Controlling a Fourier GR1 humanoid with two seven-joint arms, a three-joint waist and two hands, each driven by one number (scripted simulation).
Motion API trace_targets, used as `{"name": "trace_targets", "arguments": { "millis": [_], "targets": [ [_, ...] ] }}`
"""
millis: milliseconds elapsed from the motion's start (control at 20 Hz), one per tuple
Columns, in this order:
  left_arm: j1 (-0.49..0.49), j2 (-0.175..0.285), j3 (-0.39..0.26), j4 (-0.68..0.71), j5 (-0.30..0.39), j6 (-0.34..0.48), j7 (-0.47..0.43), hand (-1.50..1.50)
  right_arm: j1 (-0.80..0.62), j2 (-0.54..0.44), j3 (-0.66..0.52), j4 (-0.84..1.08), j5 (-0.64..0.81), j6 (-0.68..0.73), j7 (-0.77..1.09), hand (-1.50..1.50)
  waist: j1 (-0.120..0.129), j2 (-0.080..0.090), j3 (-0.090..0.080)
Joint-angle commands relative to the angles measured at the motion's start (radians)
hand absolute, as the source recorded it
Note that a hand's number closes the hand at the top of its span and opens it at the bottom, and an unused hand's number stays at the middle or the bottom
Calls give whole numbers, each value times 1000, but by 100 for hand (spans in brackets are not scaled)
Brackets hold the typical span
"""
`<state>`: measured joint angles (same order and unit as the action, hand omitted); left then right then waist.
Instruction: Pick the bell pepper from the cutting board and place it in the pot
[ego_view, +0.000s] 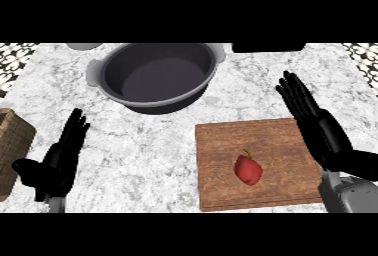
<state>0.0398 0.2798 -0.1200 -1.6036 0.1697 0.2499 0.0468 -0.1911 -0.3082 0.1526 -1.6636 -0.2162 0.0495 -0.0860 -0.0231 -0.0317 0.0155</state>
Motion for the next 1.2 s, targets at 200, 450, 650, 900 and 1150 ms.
{"name": "trace_targets", "arguments": {
  "millis": [200, 450, 650, 900, 1150],
  "targets": [
    [3, 41, -94, 50, -21, -111, 61, 0, 125, 35, 68, 45, 362, -383, 261, 150, -32, 29, -26],
    [14, 36, -95, 72, 8, -128, 99, 0, 115, -80, -58, 15, 687, -672, 176, -150, -101, 8, -31],
    [10, 22, -141, 92, 5, -168, 94, 0, 146, 91, 62, -95, 893, -892, 134, -150, -59, 13, -25],
    [-22, 47, -124, 118, 28, -221, 93, 0, 279, 261, 179, -98, 1226, -910, 333, -150, -35, 23, -27],
    [-46, 37, -125, 114, 28, -219, 104, 0, 359, 305, 225, -123, 1346, -800, 631, -150, -27, 25, -26]
  ]
}}
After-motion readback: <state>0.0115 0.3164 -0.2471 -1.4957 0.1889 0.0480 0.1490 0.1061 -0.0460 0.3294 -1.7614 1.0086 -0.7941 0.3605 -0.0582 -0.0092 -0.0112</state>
